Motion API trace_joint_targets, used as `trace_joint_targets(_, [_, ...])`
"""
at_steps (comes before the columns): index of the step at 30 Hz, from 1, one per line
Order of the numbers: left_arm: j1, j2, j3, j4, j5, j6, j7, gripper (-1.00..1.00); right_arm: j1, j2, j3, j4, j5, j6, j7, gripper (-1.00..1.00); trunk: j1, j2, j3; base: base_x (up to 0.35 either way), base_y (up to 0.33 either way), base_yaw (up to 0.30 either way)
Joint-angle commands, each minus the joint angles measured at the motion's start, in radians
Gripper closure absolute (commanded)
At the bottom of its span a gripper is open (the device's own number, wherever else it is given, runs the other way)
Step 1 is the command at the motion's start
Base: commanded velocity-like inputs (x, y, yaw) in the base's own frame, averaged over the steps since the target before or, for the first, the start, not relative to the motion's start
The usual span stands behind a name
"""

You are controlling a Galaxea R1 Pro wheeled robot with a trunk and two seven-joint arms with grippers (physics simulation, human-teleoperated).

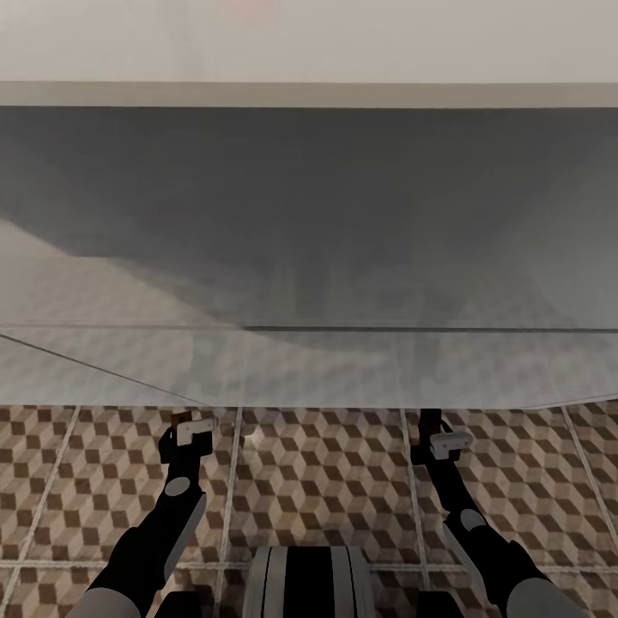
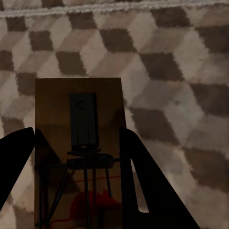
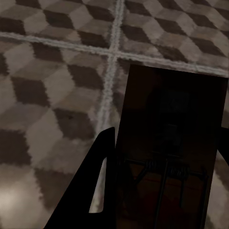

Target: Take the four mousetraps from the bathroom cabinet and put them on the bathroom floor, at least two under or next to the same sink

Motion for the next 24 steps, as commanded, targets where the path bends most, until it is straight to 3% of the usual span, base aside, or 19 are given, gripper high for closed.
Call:
trace_joint_targets(1, [0.0,0.001,-0.005,-0.001,0.006,0.002,0.008,1.0,-0.001,-0.001,0.008,0.0,-0.01,-0.003,-0.005,1.0,0.0,0.0,-0.001,0.0,0.0,0.0])
trace_joint_targets(7, [0.0,0.001,-0.005,-0.001,0.006,0.002,0.008,1.0,-0.001,-0.002,0.008,0.0,-0.01,-0.003,-0.005,1.0,0.002,-0.001,-0.016,0.0,0.0,0.0])
trace_joint_targets(24, [0.0,0.001,-0.004,-0.001,0.007,0.0,0.008,1.0,-0.001,-0.001,0.008,0.0,-0.01,-0.003,-0.005,1.0,0.002,-0.001,-0.016,0.0,0.0,0.0])
